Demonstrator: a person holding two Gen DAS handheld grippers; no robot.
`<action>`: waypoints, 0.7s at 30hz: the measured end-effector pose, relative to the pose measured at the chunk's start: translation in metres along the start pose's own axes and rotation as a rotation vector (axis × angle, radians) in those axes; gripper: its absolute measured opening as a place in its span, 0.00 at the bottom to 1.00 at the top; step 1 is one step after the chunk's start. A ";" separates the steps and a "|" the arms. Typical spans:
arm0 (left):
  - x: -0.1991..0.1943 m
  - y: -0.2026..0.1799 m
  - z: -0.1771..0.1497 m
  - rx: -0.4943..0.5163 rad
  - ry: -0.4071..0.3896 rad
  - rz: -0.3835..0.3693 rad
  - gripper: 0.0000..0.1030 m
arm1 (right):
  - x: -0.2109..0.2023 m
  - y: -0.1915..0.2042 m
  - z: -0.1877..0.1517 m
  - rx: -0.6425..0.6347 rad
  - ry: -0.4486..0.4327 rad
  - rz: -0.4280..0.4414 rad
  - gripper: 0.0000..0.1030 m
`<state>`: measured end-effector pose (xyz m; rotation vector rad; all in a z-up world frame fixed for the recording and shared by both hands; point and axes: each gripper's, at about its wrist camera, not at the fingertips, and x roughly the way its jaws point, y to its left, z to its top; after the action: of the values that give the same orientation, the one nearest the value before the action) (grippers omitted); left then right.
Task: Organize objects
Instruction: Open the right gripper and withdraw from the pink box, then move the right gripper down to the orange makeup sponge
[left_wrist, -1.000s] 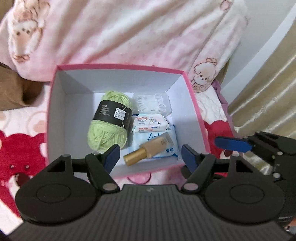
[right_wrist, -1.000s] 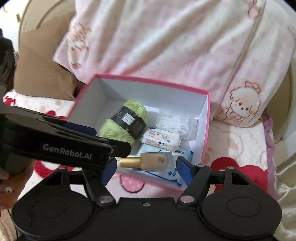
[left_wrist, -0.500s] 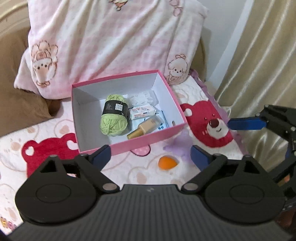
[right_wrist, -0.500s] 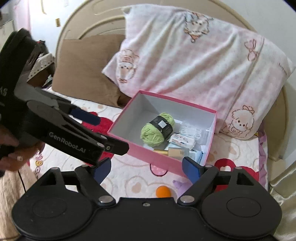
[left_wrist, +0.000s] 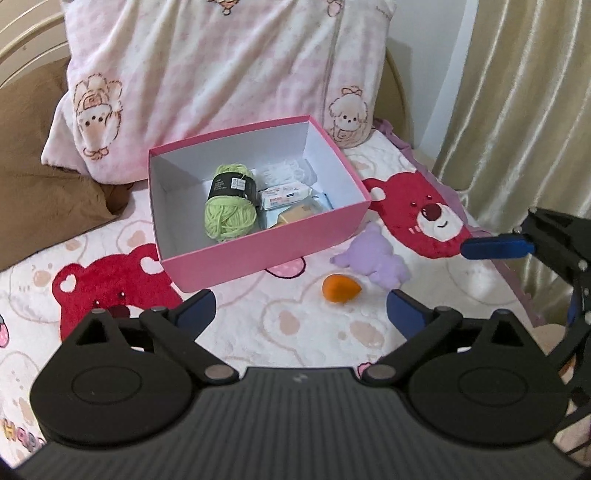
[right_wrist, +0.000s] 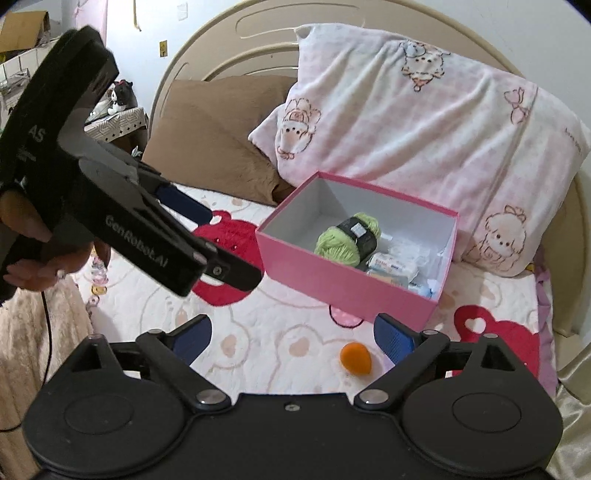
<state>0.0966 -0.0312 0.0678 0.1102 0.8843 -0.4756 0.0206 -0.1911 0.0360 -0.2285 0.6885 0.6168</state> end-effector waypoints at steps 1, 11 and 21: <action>0.003 0.001 -0.004 -0.009 -0.007 -0.002 0.97 | 0.002 0.003 -0.007 -0.030 -0.021 -0.004 0.94; 0.069 0.007 -0.041 -0.085 -0.005 -0.093 0.97 | 0.060 -0.019 -0.036 0.026 0.065 0.019 0.94; 0.142 0.013 -0.051 -0.131 -0.058 -0.141 0.94 | 0.126 -0.052 -0.056 0.086 0.147 -0.022 0.94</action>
<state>0.1421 -0.0556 -0.0748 -0.0854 0.8671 -0.5478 0.0986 -0.1971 -0.0894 -0.2023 0.8515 0.5511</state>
